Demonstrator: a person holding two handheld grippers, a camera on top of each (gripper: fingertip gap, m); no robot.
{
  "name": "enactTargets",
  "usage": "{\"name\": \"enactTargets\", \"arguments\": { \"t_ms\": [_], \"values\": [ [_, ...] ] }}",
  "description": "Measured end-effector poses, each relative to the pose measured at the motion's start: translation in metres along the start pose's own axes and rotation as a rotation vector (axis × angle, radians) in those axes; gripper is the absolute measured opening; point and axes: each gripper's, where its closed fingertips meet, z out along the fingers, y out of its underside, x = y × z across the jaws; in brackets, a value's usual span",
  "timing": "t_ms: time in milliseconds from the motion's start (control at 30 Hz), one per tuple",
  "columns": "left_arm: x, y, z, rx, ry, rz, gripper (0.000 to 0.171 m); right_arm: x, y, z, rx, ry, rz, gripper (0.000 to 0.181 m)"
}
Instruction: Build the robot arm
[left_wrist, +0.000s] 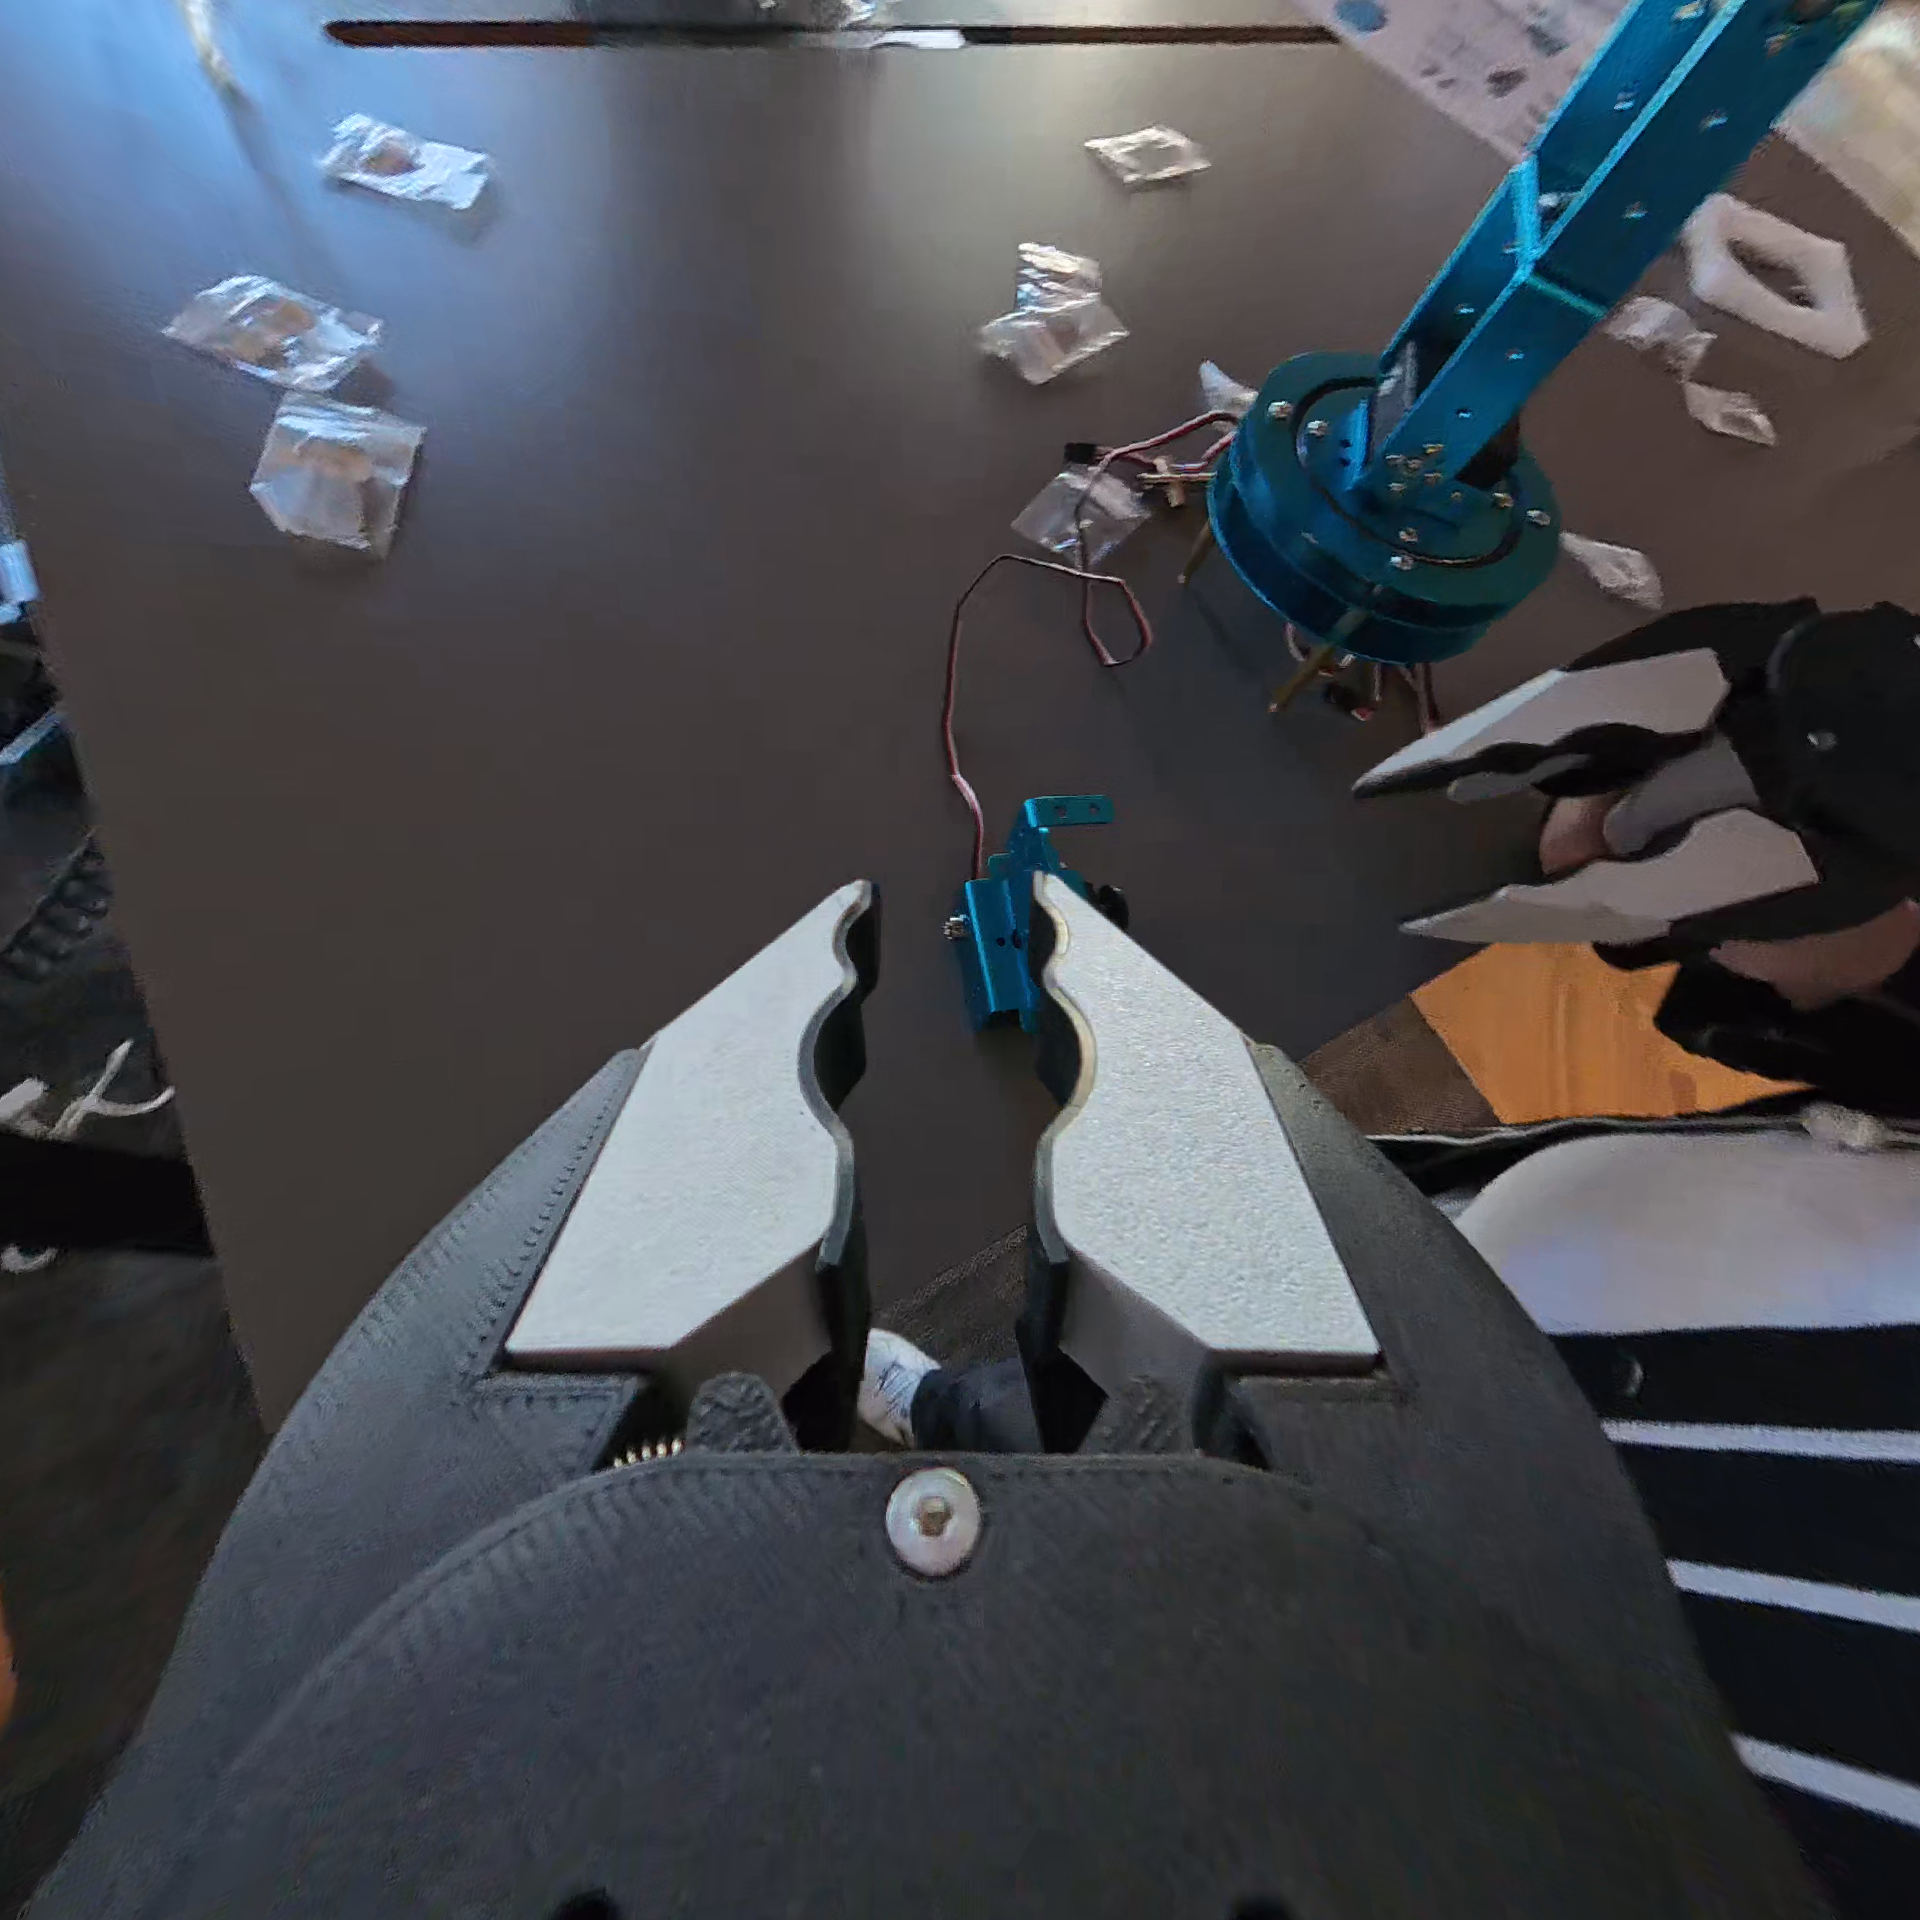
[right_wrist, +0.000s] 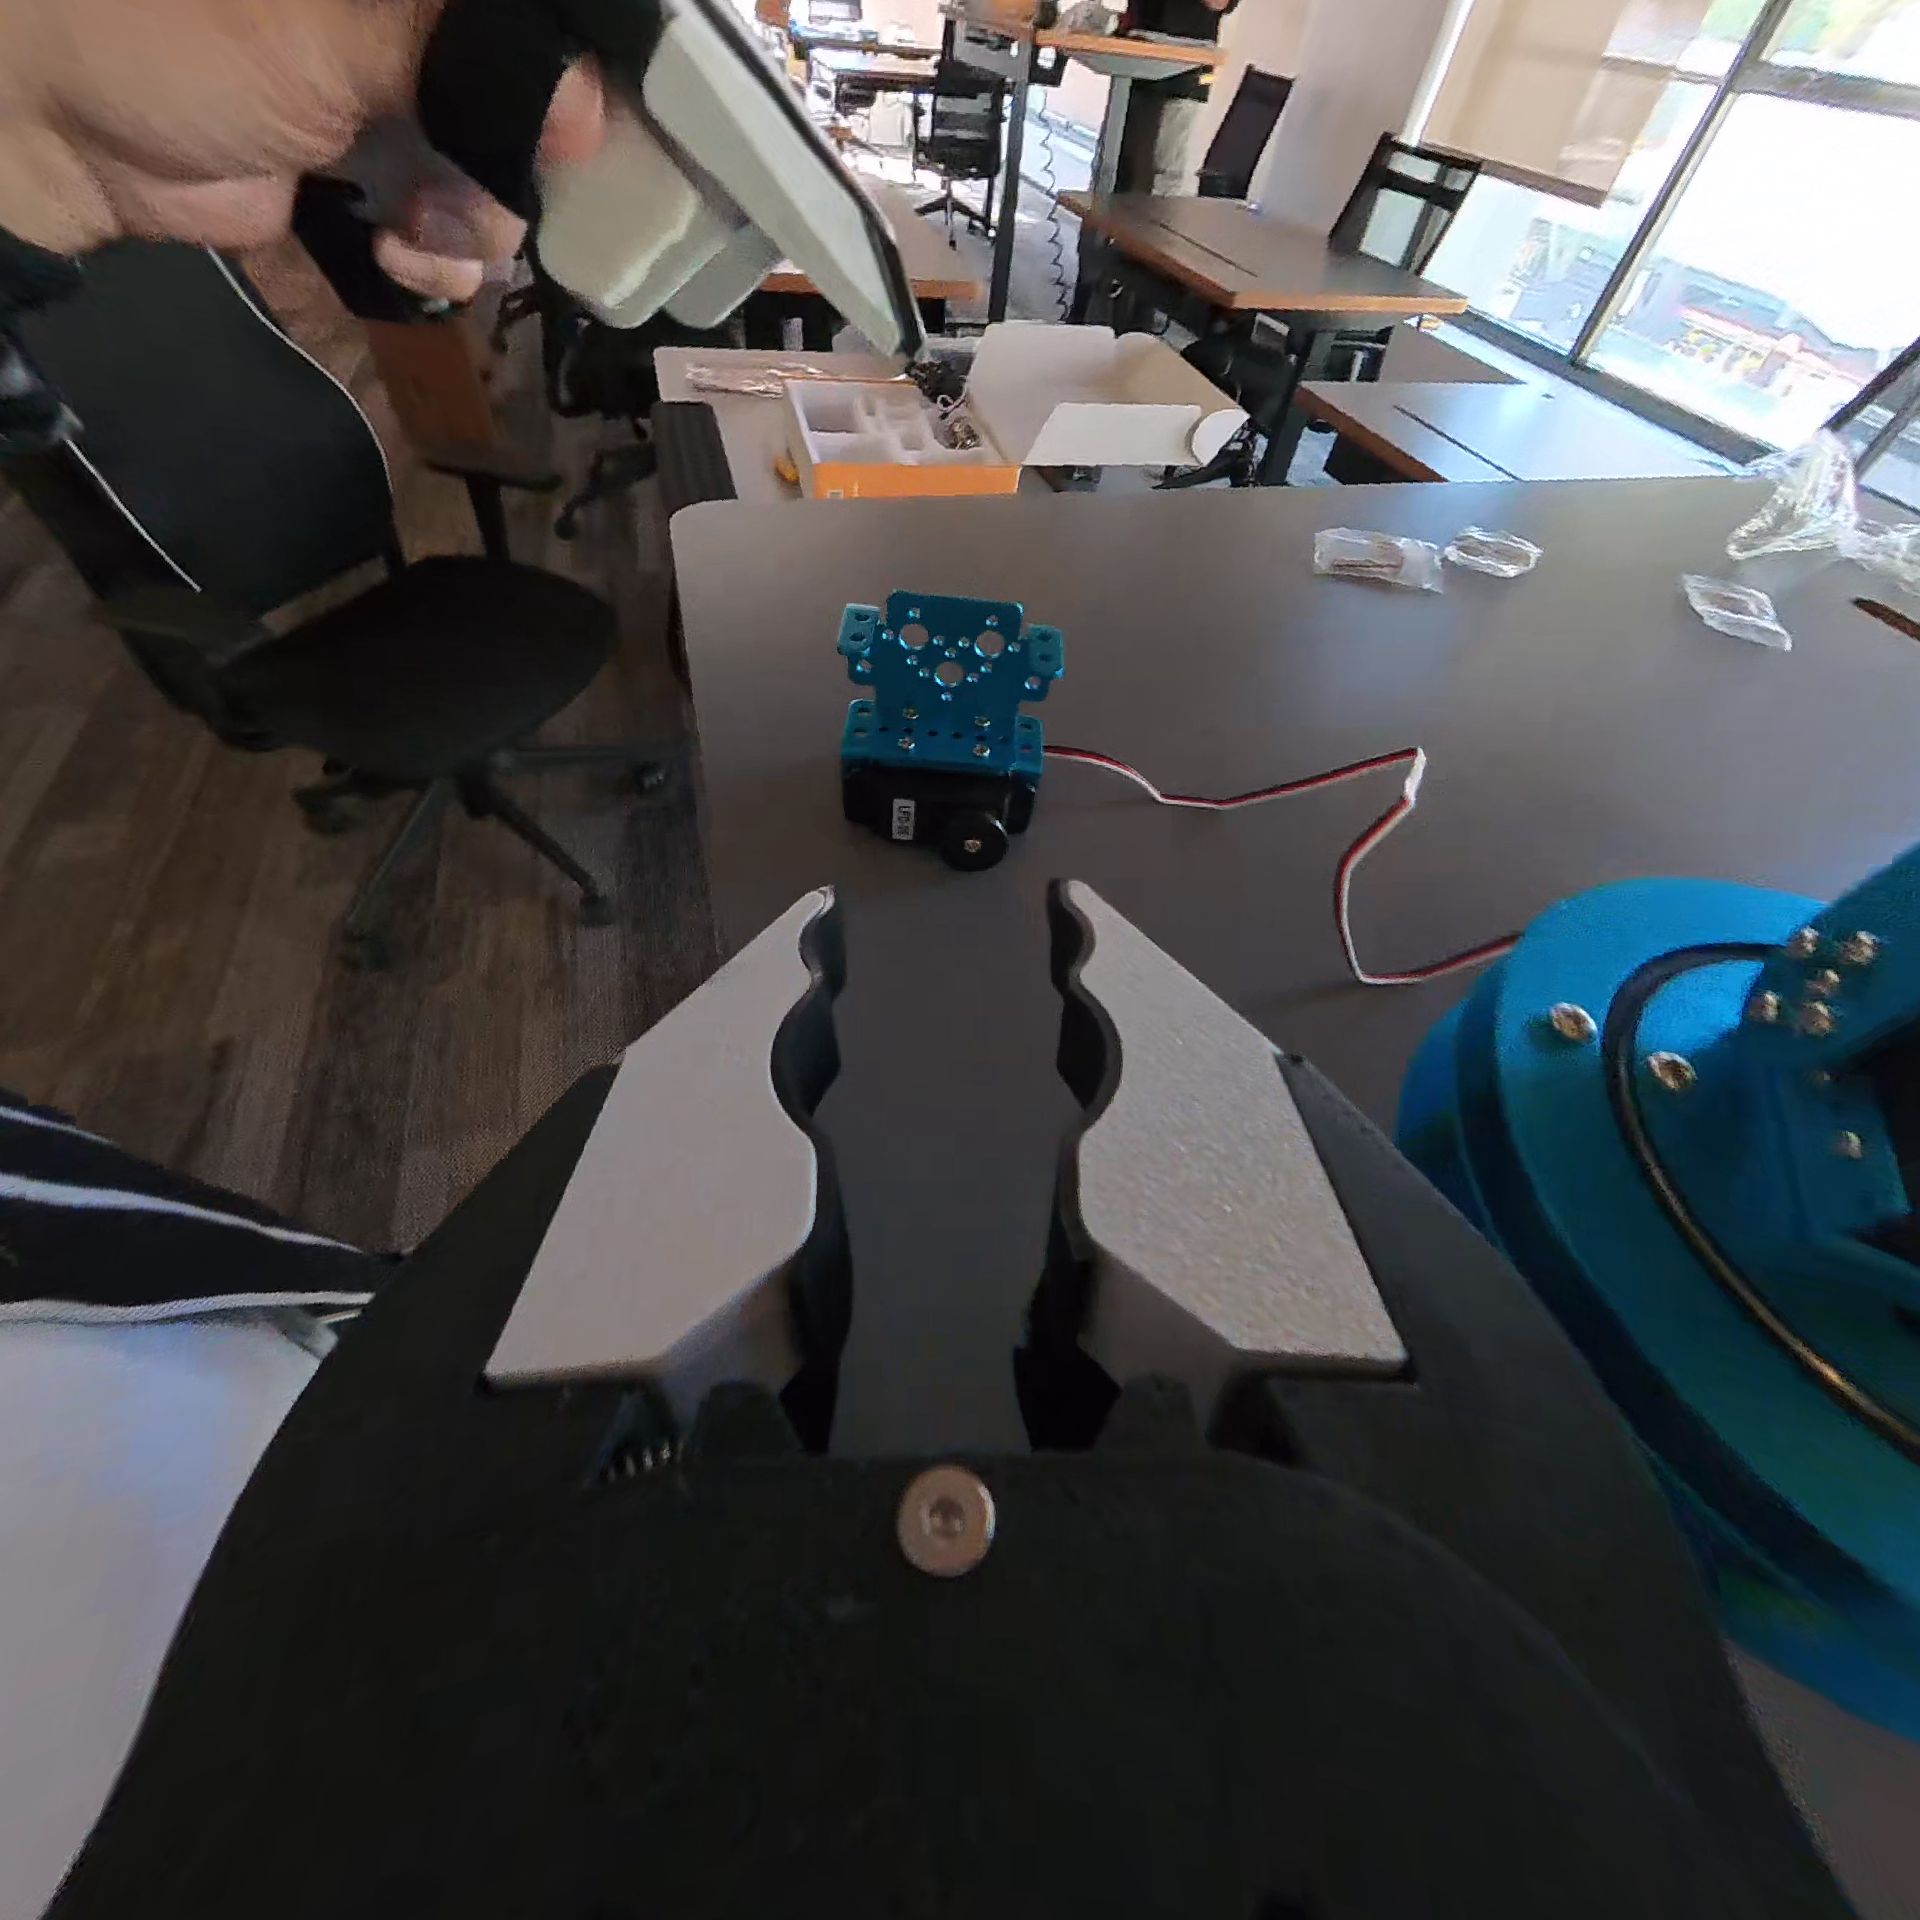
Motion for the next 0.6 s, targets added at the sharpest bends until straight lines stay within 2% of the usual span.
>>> {"name": "enactTargets", "arguments": {
  "t_ms": [100, 433, 600],
  "values": [
    [0.002, 0.004, 0.000, 0.012, 0.100, 0.010, 0.026, 0.001, 0.005, -0.005, -0.024, 0.035, -0.005, 0.041],
    [-0.013, 0.011, 0.009, -0.043, 0.249, 0.129, 0.027, 0.015, 0.009, 0.000, -0.060, 0.204, 0.024, 0.046],
    [-0.020, 0.017, 0.006, -0.050, 0.331, 0.156, 0.027, 0.012, 0.001, 0.009, -0.025, 0.206, 0.037, 0.047]
  ]
}}
